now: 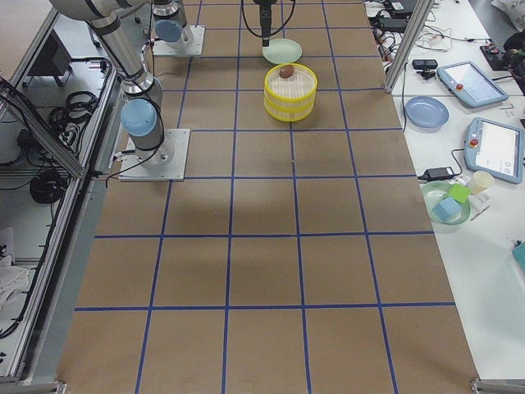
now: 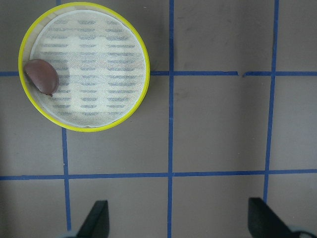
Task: Place buns in different layers of steamer
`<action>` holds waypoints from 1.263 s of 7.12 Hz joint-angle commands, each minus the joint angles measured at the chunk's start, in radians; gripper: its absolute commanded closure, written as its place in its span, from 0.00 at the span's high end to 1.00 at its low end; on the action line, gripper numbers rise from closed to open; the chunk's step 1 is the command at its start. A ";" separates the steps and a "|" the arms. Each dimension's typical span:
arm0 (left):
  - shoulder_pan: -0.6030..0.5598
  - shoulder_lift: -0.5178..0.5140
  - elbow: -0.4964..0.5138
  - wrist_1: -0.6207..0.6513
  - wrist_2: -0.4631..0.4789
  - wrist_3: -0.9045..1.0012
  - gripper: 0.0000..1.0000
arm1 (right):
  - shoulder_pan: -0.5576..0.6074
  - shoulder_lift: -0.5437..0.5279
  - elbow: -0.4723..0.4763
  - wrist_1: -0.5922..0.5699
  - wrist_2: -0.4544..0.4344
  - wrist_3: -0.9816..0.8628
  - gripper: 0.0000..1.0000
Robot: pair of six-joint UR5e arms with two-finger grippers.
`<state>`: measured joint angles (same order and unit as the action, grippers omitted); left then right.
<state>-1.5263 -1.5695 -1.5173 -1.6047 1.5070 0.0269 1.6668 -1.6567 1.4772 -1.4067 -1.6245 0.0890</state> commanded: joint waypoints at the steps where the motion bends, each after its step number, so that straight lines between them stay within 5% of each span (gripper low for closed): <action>1: -0.009 -0.010 0.022 -0.029 0.015 -0.028 1.00 | 0.001 0.000 0.000 -0.002 0.000 0.000 1.00; 9: -0.012 0.009 -0.034 -0.021 0.035 -0.018 1.00 | 0.002 0.000 0.000 0.000 0.000 0.000 1.00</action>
<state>-1.5383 -1.5616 -1.5500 -1.6263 1.5418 0.0082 1.6689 -1.6567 1.4772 -1.4067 -1.6235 0.0890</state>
